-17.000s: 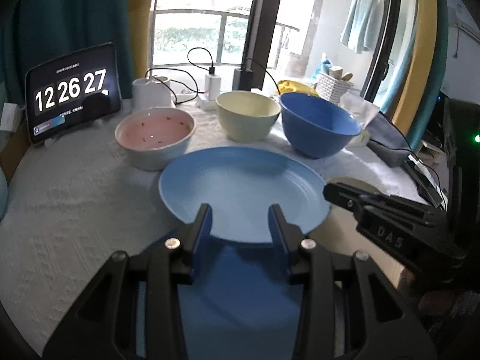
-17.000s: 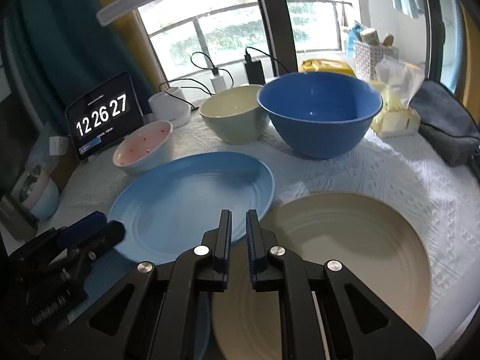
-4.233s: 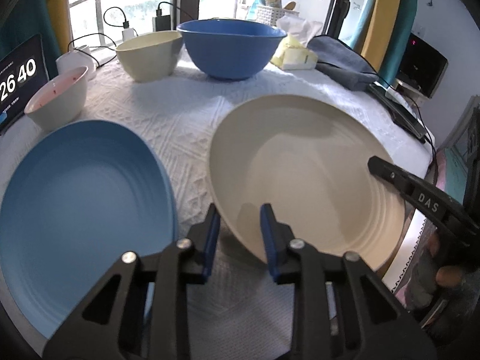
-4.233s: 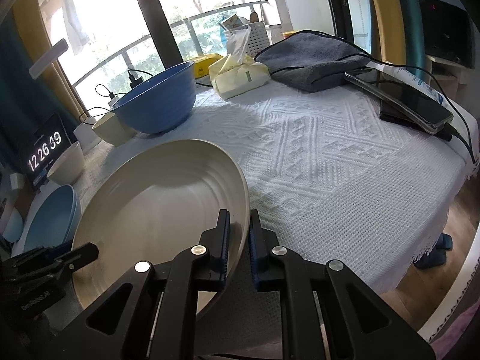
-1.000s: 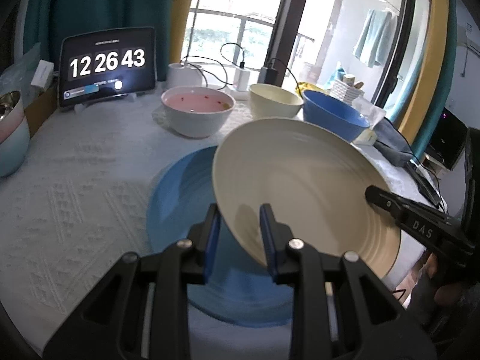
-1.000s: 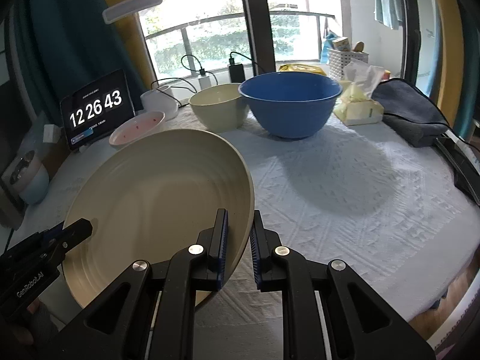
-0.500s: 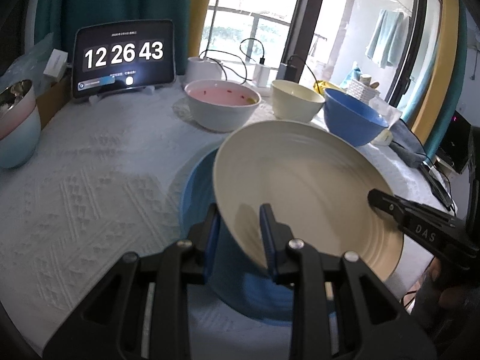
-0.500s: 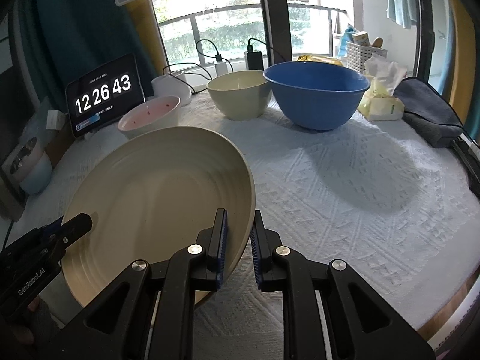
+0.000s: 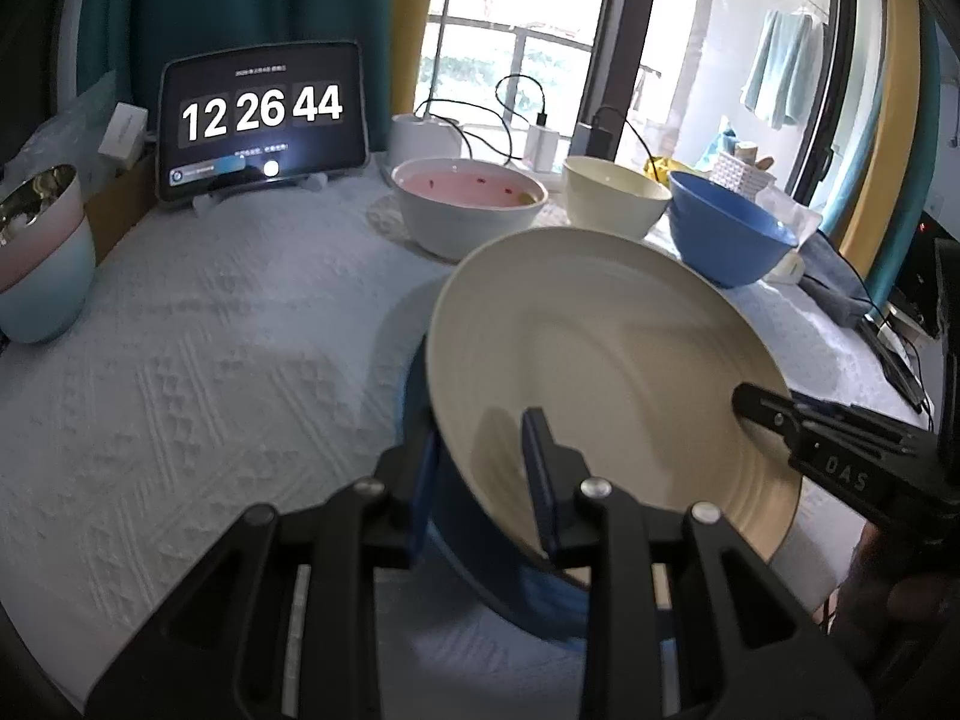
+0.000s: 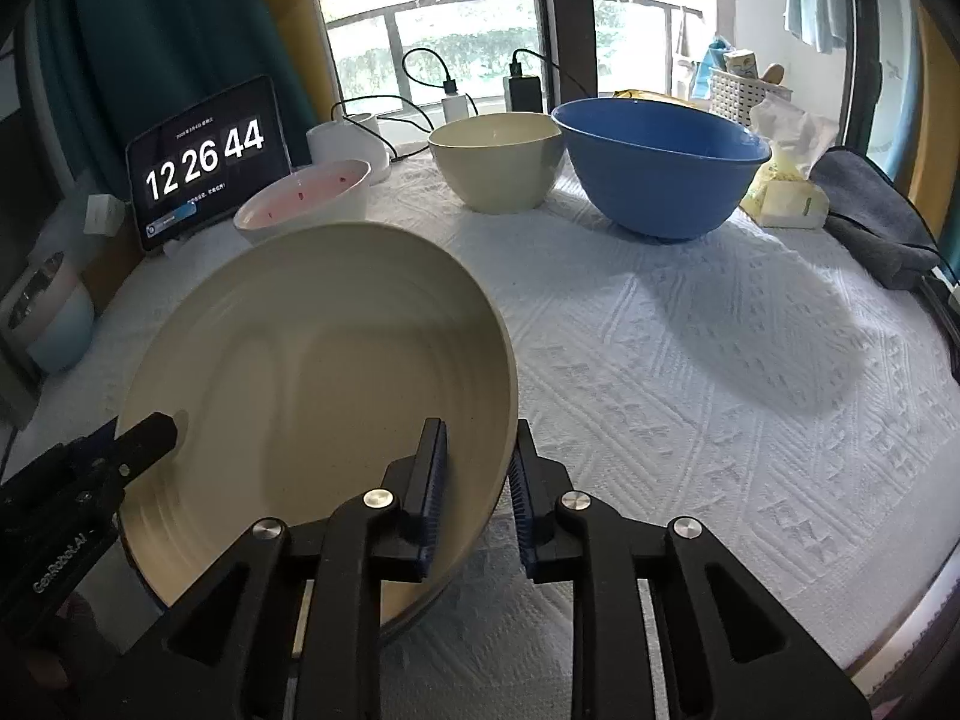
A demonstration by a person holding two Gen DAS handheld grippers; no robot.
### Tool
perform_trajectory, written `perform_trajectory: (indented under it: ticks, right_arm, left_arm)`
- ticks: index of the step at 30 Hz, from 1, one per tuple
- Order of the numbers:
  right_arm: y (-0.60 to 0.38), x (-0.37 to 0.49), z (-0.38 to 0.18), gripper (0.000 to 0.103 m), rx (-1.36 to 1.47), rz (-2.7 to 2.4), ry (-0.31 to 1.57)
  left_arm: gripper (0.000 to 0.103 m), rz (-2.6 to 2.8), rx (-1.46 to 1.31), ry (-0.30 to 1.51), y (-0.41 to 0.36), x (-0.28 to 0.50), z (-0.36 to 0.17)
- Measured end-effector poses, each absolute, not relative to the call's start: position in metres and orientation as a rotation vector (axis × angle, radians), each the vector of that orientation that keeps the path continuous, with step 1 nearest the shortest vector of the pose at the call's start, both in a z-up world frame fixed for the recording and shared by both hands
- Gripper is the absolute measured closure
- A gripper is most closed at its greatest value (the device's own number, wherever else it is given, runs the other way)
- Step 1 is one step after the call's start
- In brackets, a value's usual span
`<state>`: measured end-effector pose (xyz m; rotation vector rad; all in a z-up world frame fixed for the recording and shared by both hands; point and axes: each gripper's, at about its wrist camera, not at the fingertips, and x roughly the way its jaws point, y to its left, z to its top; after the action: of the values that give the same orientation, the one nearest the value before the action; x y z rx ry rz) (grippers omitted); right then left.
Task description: Organize plates and bowls
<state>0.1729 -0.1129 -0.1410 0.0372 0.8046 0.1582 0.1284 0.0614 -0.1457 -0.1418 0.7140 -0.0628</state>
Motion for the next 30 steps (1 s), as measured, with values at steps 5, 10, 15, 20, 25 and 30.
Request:
perform_trajectory:
  ticks: [5, 10, 15, 20, 25, 30]
  right_arm:
    - [-0.109, 0.176, -0.143, 0.075, 0.032, 0.165, 0.815]
    - [-0.106, 0.178, -0.145, 0.071, 0.025, 0.169, 0.825]
    - [-0.104, 0.182, -0.151, 0.068, 0.025, 0.179, 0.852]
    - [-0.106, 0.183, -0.152, 0.068, 0.034, 0.180, 0.857]
    - [-0.110, 0.182, -0.152, 0.068, 0.044, 0.172, 0.857]
    - [-0.116, 0.183, -0.151, 0.068, 0.062, 0.160, 0.851]
  left_arm:
    - [0.074, -0.054, -0.129, 0.703, 0.062, 0.125, -0.143]
    - [0.073, -0.040, -0.123, 0.694, 0.063, 0.122, -0.138]
    - [0.071, 0.000, -0.115, 0.702, 0.068, 0.124, -0.138]
    - [0.069, 0.019, -0.104, 0.714, 0.068, 0.127, -0.142]
    - [0.065, 0.033, -0.094, 0.754, 0.067, 0.133, -0.151]
    - [0.059, 0.034, -0.116, 0.730, 0.070, 0.134, -0.147]
